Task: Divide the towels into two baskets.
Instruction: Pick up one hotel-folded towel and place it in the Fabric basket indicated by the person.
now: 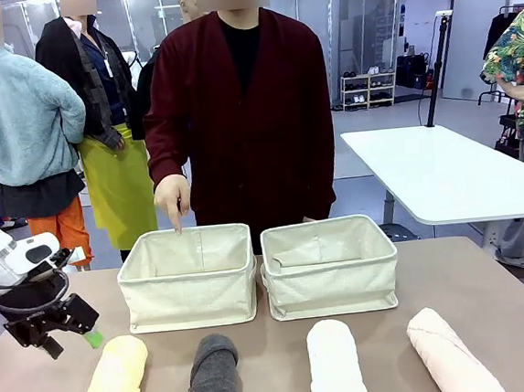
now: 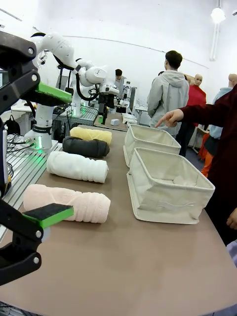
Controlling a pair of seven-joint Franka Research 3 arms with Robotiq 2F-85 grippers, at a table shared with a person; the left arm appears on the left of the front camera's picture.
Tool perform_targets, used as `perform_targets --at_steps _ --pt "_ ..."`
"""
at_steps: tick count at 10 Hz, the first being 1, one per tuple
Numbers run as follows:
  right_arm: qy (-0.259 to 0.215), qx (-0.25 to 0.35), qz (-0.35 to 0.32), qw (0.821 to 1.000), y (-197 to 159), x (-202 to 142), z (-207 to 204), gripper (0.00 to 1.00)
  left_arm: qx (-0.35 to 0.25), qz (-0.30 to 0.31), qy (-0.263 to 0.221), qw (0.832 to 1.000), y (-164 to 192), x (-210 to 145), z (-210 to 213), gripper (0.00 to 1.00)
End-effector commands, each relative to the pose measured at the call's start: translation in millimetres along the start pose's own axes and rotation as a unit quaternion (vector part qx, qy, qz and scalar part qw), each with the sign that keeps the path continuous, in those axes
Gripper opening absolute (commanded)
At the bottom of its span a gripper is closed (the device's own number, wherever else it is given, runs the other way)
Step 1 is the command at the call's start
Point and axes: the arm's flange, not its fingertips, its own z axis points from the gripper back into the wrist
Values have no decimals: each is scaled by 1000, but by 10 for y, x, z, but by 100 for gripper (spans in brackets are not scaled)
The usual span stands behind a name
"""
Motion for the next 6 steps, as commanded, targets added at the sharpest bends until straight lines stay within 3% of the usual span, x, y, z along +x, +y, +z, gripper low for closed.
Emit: perform_targets --at_steps 1,6 --pt "-5 7 9 1000 31 -6 16 100 -18 -5 6 1000 -124 -935 -491 100" --pt "-5 7 9 1000 31 -6 16 100 9 -15 15 1000 -290 -965 -784 100"
